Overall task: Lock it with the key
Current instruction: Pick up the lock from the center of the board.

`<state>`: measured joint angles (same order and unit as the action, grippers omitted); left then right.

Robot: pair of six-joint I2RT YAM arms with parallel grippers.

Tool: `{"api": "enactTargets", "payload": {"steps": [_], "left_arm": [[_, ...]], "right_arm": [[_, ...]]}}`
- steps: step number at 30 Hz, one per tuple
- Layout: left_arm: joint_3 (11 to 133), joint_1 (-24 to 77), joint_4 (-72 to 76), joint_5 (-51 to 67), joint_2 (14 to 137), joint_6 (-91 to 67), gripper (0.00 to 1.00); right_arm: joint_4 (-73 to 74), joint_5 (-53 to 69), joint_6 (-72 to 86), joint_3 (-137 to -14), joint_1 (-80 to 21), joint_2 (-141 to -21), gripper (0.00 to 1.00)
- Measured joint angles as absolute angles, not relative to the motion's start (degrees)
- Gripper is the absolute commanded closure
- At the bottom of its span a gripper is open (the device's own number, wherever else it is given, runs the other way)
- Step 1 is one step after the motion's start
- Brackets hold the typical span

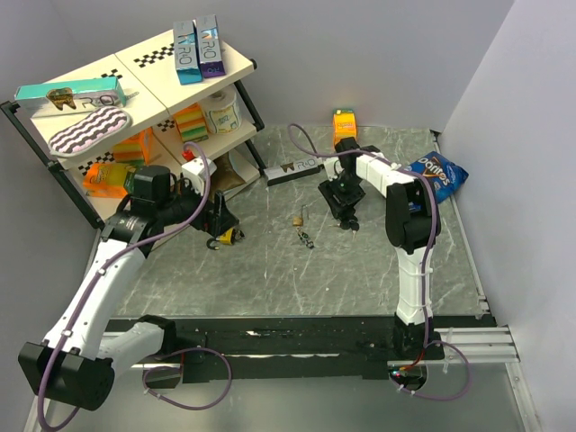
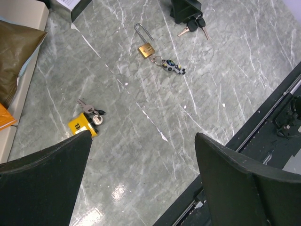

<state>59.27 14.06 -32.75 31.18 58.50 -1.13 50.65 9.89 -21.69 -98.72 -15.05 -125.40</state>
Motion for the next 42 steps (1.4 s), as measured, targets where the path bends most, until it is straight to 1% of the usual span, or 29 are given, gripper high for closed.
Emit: {"api": "enactTargets", "payload": {"steps": [2,4,5,7,8,10,13,17,23,27,31,35,38,42], "left_arm": [[59.4,14.1,-32.9,31.2,58.8,-1.1,0.04],[59.6,14.1,-33.4,31.2,59.0,-0.6,0.04],[59.8,14.1,-33.8,31.2,59.1,-0.3,0.04],[60.2,14.1,-34.3,31.2,59.2,0.8,0.04],[60.3,14.1,-34.5,31.5,59.2,1.2,0.04],[60.5,14.1,-35.0,32.3,59.1,2.5,0.04],[60.5,14.1,-35.0,33.6,59.1,3.4,0.04],[60.1,14.1,-34.2,36.4,58.1,5.0,0.04],[58.6,14.1,-32.0,40.8,55.3,11.1,0.04],[58.0,14.5,-31.8,45.2,55.2,20.3,0.04],[58.0,18.7,-32.6,46.9,55.4,31.9,0.02],[57.3,24.0,-31.2,47.1,55.6,38.6,0.01],[55.2,27.9,-28.2,47.1,56.2,40.0,0.05],[50.9,32.1,-23.2,47.1,56.8,39.5,0.09]], "right_arm": [[50.7,9.6,-21.7,-98.7,-15.2,-125.4,0.33],[50.8,9.1,-21.5,-99.1,-15.4,-125.6,0.42],[50.8,8.9,-21.5,-99.1,-15.4,-125.7,0.53],[50.7,8.7,-21.7,-99.1,-15.5,-125.7,0.64],[50.7,8.6,-21.3,-99.0,-15.5,-125.6,0.79],[50.0,8.9,-22.0,-98.0,-15.5,-124.9,0.99],[49.1,10.5,-23.1,-94.4,-15.5,-122.4,1.00],[51.7,15.8,-25.1,-91.3,-15.5,-118.6,1.00],[55.5,25.6,-28.3,-91.8,-15.5,-109.6,1.00],[60.9,34.5,-31.1,-93.6,-15.5,-104.2,1.00],[66.5,43.3,-33.8,-93.5,-16.4,-100.7,1.00],[69.9,50.2,-35.6,-89.7,-20.2,-96.7,1.00],[71.2,53.6,-35.9,-86.3,-24.5,-94.0,1.00],[73.0,56.0,-36.3,-84.7,-29.0,-91.7,1.00]]}}
